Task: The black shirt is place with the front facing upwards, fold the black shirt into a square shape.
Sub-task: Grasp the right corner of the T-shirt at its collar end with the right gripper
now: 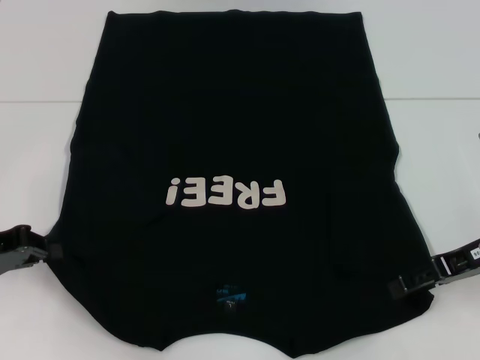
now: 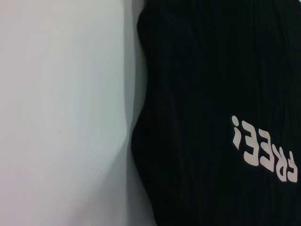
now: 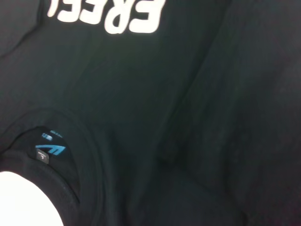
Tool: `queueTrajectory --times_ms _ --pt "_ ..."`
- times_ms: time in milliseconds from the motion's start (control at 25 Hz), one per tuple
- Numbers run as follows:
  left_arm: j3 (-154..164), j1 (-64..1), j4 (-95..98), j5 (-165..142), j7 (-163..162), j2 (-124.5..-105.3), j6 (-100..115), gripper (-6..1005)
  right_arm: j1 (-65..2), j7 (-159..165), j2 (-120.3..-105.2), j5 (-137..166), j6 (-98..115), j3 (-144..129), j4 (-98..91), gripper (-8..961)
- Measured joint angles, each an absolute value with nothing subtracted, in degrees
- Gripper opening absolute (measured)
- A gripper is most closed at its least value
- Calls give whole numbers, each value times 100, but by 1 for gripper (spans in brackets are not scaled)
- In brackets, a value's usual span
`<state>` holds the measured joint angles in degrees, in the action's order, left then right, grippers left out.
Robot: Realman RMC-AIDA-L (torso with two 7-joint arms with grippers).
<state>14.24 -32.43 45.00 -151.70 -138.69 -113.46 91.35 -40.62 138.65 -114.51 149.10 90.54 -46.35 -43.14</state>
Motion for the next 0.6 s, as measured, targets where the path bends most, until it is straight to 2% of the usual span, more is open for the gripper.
queueTrajectory --times_ms 600 --pt "1422 -3259 4500 -15170 -13869 -11346 9122 28 -4099 13891 -11470 15118 9075 -4663 -4315 681"
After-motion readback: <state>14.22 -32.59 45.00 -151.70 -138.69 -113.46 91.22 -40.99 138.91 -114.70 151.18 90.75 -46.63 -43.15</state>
